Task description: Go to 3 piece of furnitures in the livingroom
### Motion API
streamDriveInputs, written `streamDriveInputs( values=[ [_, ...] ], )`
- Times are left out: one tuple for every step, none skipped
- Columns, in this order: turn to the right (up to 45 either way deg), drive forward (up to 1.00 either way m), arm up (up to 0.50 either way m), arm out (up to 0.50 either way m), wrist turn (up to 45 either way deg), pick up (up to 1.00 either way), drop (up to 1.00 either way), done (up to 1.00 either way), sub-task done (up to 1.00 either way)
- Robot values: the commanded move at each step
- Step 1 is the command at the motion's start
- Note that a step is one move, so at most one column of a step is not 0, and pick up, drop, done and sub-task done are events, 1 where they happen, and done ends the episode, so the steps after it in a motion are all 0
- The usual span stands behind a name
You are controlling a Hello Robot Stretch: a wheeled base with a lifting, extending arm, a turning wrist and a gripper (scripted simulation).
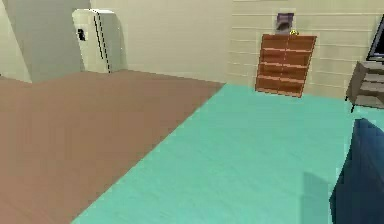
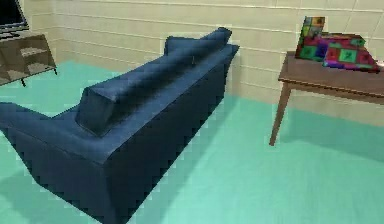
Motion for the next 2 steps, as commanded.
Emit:
streamDriveInputs(
  values=[
    [0.0, 0.30, 0.00, 0.00, 0.0, 0.00, 0.00, 0.00, 0.00],
    [24.0, 0.00, 0.00, 0.00, 0.0, 0.00, 0.00, 0.00, 0.00]
  ],
)
